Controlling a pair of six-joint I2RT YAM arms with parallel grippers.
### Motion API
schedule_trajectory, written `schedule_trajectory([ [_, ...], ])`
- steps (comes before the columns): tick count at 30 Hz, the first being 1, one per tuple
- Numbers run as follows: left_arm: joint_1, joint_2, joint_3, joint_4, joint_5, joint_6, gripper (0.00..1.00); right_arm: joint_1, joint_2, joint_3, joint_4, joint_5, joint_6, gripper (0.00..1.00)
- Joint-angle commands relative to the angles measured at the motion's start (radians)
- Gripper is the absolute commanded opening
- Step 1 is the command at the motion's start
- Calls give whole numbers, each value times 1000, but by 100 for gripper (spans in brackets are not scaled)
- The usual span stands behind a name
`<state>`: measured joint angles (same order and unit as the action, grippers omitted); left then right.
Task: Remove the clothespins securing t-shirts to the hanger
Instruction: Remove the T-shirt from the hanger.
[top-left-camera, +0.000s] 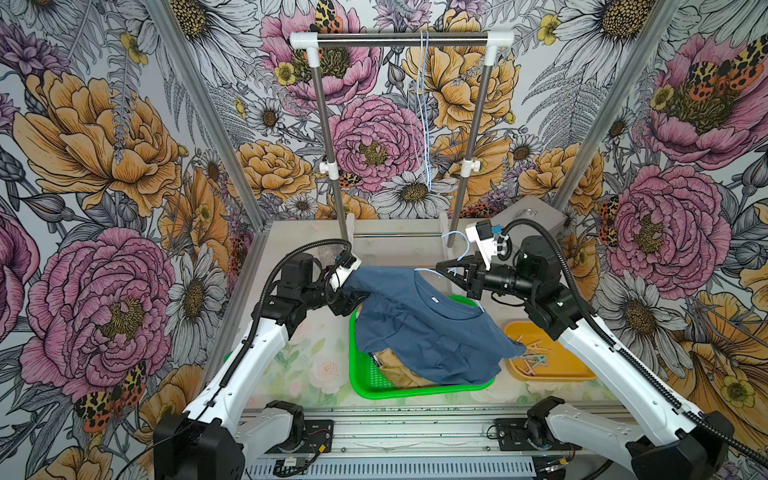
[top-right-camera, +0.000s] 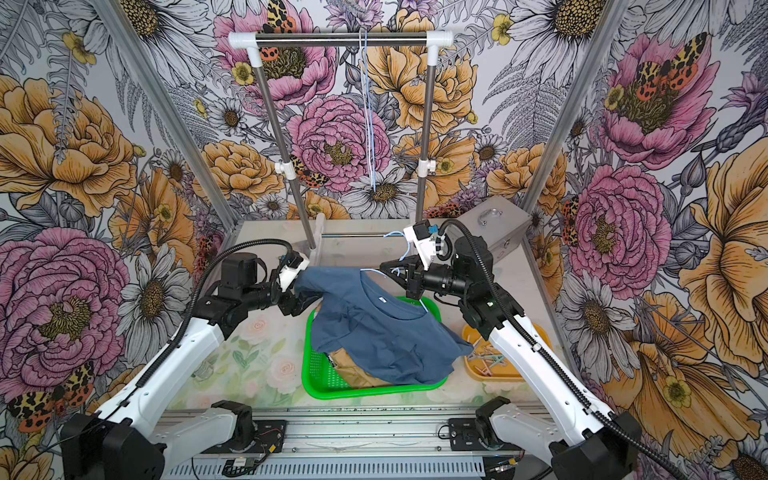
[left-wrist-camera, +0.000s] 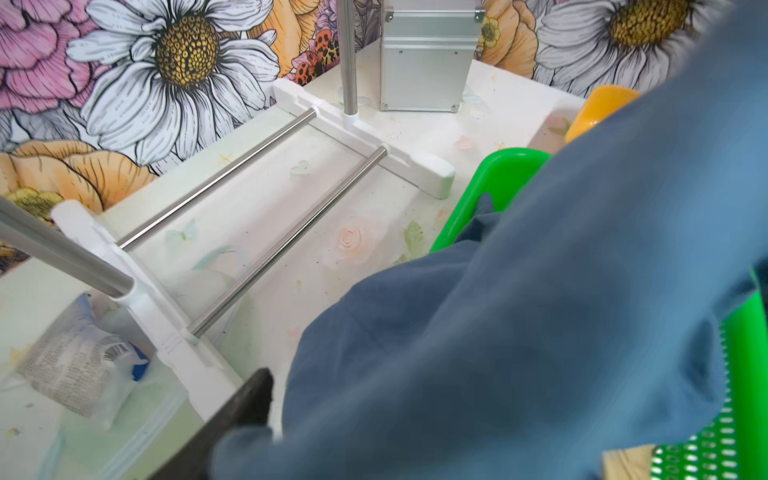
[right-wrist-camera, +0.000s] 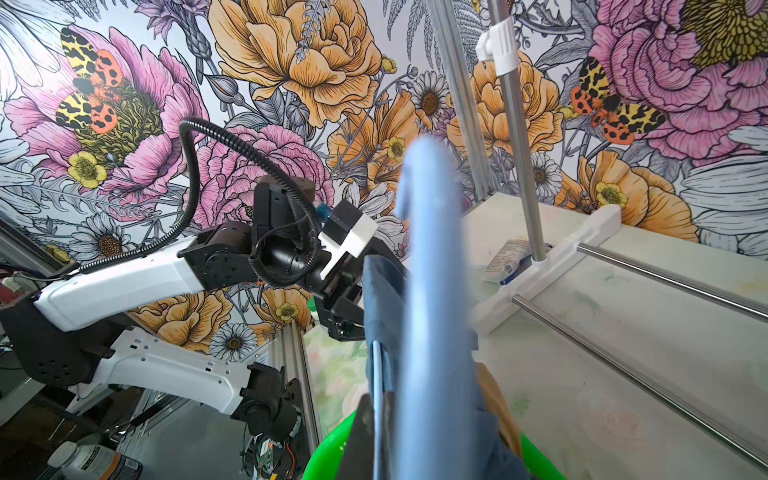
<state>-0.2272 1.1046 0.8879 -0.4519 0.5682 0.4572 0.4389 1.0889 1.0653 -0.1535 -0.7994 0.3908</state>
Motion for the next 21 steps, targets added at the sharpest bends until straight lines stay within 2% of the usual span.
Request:
schedule_trajectory([
  [1,-6,-7,26,-1,-69,21,49,-6,1,32,3,-30,-18,0],
  [4,-4,-25,30,-2,-94,13,22,-12,-10,26,-1,-23,-32,0],
  [6,4,-37,40,-2,-103,-3,12,-17,-18,19,-7,-15,-46,0],
  [8,16,-47,44,-1,-101,-24,10,-24,-27,10,-12,-9,-61,0],
  [11,46,-55,48,-1,-95,-62,0,-33,-45,-4,-12,-11,-84,0],
  [17,109,-81,38,16,-92,-155,0,-55,-114,-50,-13,9,-161,0],
  [21,175,-116,5,75,-90,-275,0,-93,-215,-110,-12,24,-246,0],
])
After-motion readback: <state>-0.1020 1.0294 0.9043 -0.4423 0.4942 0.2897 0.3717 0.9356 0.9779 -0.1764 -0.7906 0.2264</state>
